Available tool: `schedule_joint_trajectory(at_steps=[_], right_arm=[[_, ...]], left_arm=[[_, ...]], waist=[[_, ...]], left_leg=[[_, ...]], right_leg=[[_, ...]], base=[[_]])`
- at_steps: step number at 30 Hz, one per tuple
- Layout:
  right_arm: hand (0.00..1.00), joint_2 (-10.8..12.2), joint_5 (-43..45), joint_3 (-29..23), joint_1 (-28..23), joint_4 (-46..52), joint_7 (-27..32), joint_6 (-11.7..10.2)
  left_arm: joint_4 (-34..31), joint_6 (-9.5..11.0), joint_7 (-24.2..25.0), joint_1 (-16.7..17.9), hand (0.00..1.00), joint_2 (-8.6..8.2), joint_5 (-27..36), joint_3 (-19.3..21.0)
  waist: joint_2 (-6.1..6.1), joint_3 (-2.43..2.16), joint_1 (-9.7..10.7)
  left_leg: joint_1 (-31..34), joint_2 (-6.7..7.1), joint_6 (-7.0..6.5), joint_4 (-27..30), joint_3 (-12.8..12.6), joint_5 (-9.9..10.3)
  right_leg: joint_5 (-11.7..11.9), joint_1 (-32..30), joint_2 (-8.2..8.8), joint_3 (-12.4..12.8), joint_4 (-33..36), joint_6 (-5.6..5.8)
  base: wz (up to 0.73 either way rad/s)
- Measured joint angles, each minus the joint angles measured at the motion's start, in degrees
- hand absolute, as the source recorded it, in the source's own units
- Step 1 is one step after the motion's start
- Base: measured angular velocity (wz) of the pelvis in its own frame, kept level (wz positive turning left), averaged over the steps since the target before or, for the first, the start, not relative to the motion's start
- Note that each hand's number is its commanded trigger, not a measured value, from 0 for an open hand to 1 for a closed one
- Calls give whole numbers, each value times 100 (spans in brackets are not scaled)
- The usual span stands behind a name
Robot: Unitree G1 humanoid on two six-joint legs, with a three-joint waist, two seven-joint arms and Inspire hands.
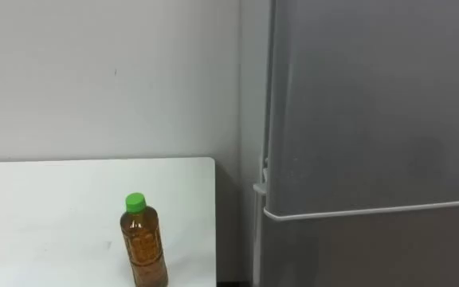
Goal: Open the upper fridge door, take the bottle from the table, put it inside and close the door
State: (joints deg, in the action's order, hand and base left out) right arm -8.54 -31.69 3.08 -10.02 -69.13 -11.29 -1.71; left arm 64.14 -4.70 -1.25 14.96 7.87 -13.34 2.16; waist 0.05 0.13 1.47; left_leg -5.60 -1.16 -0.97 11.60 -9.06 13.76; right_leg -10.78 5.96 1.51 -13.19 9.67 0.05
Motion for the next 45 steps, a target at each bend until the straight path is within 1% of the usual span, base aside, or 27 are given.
schedule_joint_trajectory(at_steps=[3,7,9,12,17,20,23,24,25,26,27,28,31,35,36,37,38,40,41,42,43,45], right_arm=[[0,-8,82,-58,1,-29,-74,-1],[0,4,173,-172,4,-55,-94,0],[0,4,35,-154,-7,-49,-68,24],[0,-1,78,-160,0,-73,-55,35],[0,-4,68,-211,-12,-97,-48,36],[0,-10,69,-213,-15,-83,-3,36],[0,-32,71,-218,-18,-76,5,34],[0,-43,75,-219,-20,-69,3,34],[0,-57,98,-222,-15,-68,-6,34],[0,-64,144,-235,-7,-67,-16,32],[0,-70,325,-329,6,-67,-28,23],[0,-79,489,-393,14,-70,-36,-6],[0,-87,788,-591,34,-73,-49,-28],[0,-100,813,-690,-10,-40,-64,-24],[0,-101,812,-718,-31,7,-63,-23],[0,-110,827,-743,-28,10,-62,-23],[0,-112,840,-782,-28,10,-57,-23],[0,-120,1005,-944,-74,10,-32,-26],[0,-126,1032,-954,-75,11,-14,-26],[0,-143,1081,-966,-73,17,2,-26],[0,-153,1104,-987,-72,31,9,-26],[0,-158,1119,-1005,-87,35,13,-35]], left_arm=[[3,2,-60,33,0,-16,-27,39],[-1,3,-103,32,0,-20,-14,103],[2,3,-208,-5,0,-20,33,95],[27,10,-326,-44,0,-25,36,103],[27,14,-457,-41,0,-27,54,118],[-9,64,-631,-49,0,-27,213,243],[-70,147,-802,-76,0,-27,365,379],[-127,169,-871,-93,0,-25,640,477],[-234,219,-958,-88,0,-27,909,572],[-303,245,-980,-89,0,-27,1034,636],[-447,290,-1024,-92,0,-24,1203,760],[-534,385,-1098,-103,0,-24,1316,890],[-802,552,-1311,-117,0,-7,1409,1165],[-1207,686,-1567,-88,0,9,1952,1288],[-1390,693,-1623,-88,0,10,2162,1320],[-1565,712,-1671,-93,0,13,2323,1350],[-1669,726,-1703,-94,0,14,2383,1352],[-2191,780,-1765,-101,0,46,2399,1357],[-2318,809,-1813,-107,0,63,2400,1357],[-2475,937,-1902,-129,0,100,2400,1357],[-2570,1021,-1986,-154,0,145,2399,1356],[-2820,1046,-2106,-155,0,192,2396,1356]], waist=[[-9,-10,-27],[-11,-8,0],[-25,-5,-3],[-30,-2,-17],[-8,1,-14],[1,-2,-13],[38,-5,-13],[58,-9,-23],[76,-9,-28],[84,-5,-29],[122,-14,-37],[129,-12,-39],[168,-9,-37],[198,-2,-46],[228,12,-56],[233,16,-64],[231,16,-72],[249,9,-119],[248,8,-124],[238,12,-151],[263,-3,-170],[257,-1,-164]], left_leg=[[-20,4,2,3,-5,-1],[-17,1,2,5,-4,-1],[-14,2,2,4,-3,-1],[-25,-2,1,3,5,0],[-96,-11,0,-36,39,4],[-86,5,0,-30,45,4],[-83,7,1,-32,47,4],[-88,-1,1,-35,28,4],[-93,-3,1,-45,26,4],[-93,-1,1,-52,25,4],[-96,-2,1,-68,26,3],[-99,-3,1,-71,41,3],[-112,9,1,-77,44,2],[-132,12,2,-85,50,2],[-171,17,1,-87,51,2],[-196,18,2,-94,62,2],[-205,15,1,-96,70,2],[-198,10,1,-93,103,2],[-190,11,1,-94,117,2],[-182,11,1,-101,122,2],[-171,13,1,-112,133,2],[-185,28,1,-116,144,2]], right_leg=[[-1,5,-6,28,-3,-3],[-2,13,1,38,-14,-4],[-6,6,11,40,-16,-3],[-5,14,10,47,-50,-3],[5,98,3,46,-107,6],[6,114,5,29,-94,6],[6,115,2,19,-97,5],[6,115,1,12,-95,5],[6,110,-3,17,-94,6],[6,105,-3,23,-95,6],[6,98,-3,29,-95,6],[6,101,-4,28,-93,6],[6,115,-5,32,-100,6],[5,126,-1,37,-106,7],[4,164,-1,35,-107,8],[3,183,-1,29,-110,11],[1,191,1,24,-109,13],[0,181,5,9,-102,13],[0,173,6,4,-99,14],[0,157,4,6,-94,13],[0,157,1,4,-93,13],[1,170,-1,5,-89,13]], base=[[0],[0],[0],[0],[0],[2],[0],[0],[0],[0],[0],[0],[0],[0],[0],[0],[0],[4],[0],[-4],[-6],[-2]])
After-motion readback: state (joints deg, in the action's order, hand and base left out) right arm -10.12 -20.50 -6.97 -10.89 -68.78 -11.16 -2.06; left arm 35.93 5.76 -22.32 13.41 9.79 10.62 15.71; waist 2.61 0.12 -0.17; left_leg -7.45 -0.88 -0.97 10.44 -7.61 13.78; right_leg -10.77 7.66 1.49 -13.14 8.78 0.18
